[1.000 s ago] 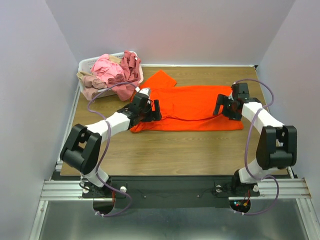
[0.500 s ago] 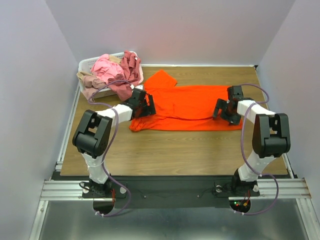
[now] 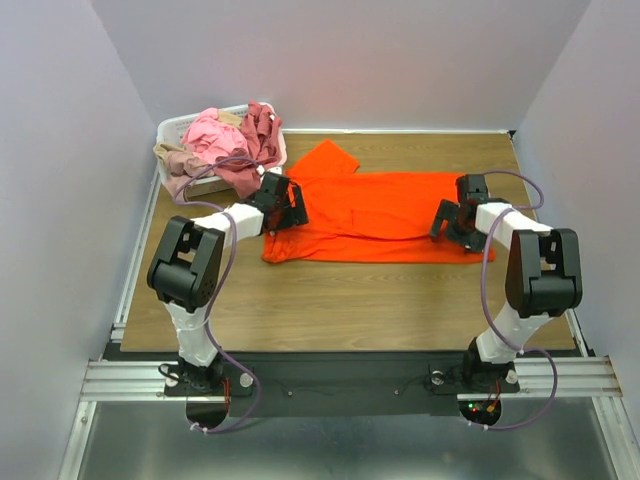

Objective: Fold and stack the t-shirts
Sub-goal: Fold the tshirt

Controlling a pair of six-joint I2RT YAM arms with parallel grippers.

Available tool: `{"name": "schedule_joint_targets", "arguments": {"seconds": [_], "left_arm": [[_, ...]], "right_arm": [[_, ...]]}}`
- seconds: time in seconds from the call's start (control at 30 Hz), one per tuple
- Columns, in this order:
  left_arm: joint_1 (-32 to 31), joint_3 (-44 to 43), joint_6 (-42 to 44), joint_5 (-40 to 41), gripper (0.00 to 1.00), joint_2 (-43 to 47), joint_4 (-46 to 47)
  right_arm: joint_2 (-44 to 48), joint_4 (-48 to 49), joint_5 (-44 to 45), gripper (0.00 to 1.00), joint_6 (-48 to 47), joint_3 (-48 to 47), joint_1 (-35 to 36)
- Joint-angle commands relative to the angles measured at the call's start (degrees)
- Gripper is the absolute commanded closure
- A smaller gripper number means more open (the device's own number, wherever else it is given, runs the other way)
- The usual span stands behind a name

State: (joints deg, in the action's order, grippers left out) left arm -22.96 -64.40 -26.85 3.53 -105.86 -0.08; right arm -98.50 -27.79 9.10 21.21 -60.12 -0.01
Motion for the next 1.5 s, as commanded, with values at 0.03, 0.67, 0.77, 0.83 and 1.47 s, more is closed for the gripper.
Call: {"name": "schedule_joint_targets", "arguments": {"seconds": [0.03,0.67,0.77,0.83,1.47], "left_arm": [[-2.3,1.9,0.0,-0.4,0.05,6.6,-2.8],[-14.2,-2.7,-6.4,0.7,0.05,10.4,-4.1],[-14.1,-3.3,-6.0,1.7,0.05,6.8,-2.7],[-13.9,-4.4,-6.0,2.3,0.05,3.4,-3.4],[-27.3,27.3,-27.5,4.6,0.05,24.6,-1.6]], "right_arm": [[2.1,-0.9,-1.4,0.0,-0.7,1.5,-1.0],[7.0,-0.6,-5.1,0.0,0.3,-1.1,-1.0],[4.6,2.2,-7.9,0.0,0.4,-1.5,-1.0],[2.9,2.6,-8.8,0.0,0.9,-1.4,-1.0],[34.2,-1.6,-13.2,0.0,18.0,30.6,-1.0]]}}
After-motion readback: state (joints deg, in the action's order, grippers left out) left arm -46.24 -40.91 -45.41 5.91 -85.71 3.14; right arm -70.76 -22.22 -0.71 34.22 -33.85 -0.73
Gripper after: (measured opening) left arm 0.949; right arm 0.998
